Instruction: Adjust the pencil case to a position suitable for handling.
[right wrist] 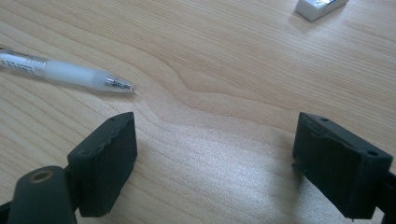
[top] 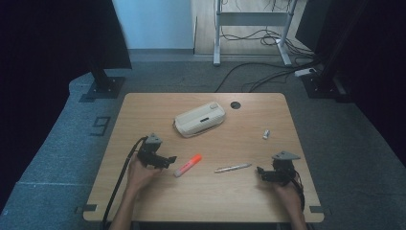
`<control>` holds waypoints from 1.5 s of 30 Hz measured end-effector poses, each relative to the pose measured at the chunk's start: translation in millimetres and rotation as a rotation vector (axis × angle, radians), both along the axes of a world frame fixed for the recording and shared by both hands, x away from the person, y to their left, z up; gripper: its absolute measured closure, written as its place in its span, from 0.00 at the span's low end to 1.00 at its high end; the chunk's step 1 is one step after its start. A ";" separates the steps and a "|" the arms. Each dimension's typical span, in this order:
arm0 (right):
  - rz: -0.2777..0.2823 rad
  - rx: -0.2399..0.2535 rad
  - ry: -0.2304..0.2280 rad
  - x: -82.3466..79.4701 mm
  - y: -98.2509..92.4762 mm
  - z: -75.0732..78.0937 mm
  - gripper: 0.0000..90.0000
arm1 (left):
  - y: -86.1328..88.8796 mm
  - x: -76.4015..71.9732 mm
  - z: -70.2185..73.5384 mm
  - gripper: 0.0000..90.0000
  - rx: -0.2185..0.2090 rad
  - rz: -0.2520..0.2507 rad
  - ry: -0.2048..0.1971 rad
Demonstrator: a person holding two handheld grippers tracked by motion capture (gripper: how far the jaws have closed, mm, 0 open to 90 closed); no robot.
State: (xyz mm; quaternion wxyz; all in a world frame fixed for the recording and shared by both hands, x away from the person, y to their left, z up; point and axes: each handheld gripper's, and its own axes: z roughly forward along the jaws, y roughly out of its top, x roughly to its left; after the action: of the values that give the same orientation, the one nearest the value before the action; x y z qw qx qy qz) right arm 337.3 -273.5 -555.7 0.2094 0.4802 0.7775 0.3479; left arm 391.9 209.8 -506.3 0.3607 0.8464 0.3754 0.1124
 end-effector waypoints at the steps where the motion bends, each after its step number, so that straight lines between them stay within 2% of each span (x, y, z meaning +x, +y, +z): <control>1: 0.000 0.000 0.000 0.0 0.0 0.0 0.15 | -1.3 1.5 1.6 0.03 -0.006 0.001 -0.001; 3: 0.001 0.000 0.000 0.0 0.0 0.0 0.15 | -2.8 5.5 5.1 0.04 -0.031 -0.003 0.020; 4: 0.001 0.000 0.000 0.0 0.0 0.0 0.15 | -2.8 5.5 5.1 0.05 -0.031 -0.003 0.020; 6: 0.001 0.000 0.000 0.0 0.0 -0.1 0.15 | -4.3 9.9 11.9 0.05 -0.068 -0.001 0.021; 7: 0.001 0.000 0.000 0.0 0.1 0.0 0.15 | -4.3 9.9 11.9 0.06 -0.068 -0.001 0.021; 8: 0.001 0.000 0.000 0.0 0.0 0.0 0.15 | -4.4 13.4 16.1 0.06 -0.092 -0.007 0.030; 15: 0.001 0.000 0.000 0.0 0.0 0.0 0.15 | -14.1 24.6 27.5 0.06 -0.051 -0.024 0.011; 17: 0.001 0.000 0.001 0.1 -0.1 0.0 0.15 | -16.2 28.3 28.9 0.06 -0.052 -0.026 0.021; 19: 0.001 0.000 0.000 0.0 0.0 0.0 0.15 | -19.8 32.4 30.6 0.07 -0.017 -0.027 0.013; 22: 0.001 0.001 0.001 0.0 -0.1 0.0 0.15 | -24.5 38.2 33.6 0.09 0.005 -0.044 0.017; 31: 0.001 0.001 0.001 0.0 -0.1 0.0 0.15 | -36.0 53.3 42.7 0.16 0.023 -0.076 0.011; 32: 0.001 0.001 0.001 0.0 -0.1 0.0 0.15 | -39.9 57.0 44.5 0.16 0.037 -0.087 0.000; 37: 0.002 0.002 0.002 0.1 -0.1 0.0 0.15 | -50.0 67.4 45.2 0.18 0.063 -0.104 -0.001; 41: 0.003 0.001 0.001 0.1 -0.2 -0.1 0.15 | -57.3 76.5 44.0 0.21 0.080 -0.117 0.015; 45: 0.002 0.002 0.002 0.1 -0.1 0.0 0.15 | -63.6 85.1 43.7 0.24 0.069 -0.133 0.032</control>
State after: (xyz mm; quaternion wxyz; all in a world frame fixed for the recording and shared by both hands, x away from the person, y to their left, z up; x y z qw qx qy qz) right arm 337.4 -273.6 -555.7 0.2079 0.4800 0.7778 0.3485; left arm 477.0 146.2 -462.6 0.3318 0.8832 0.3197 0.0875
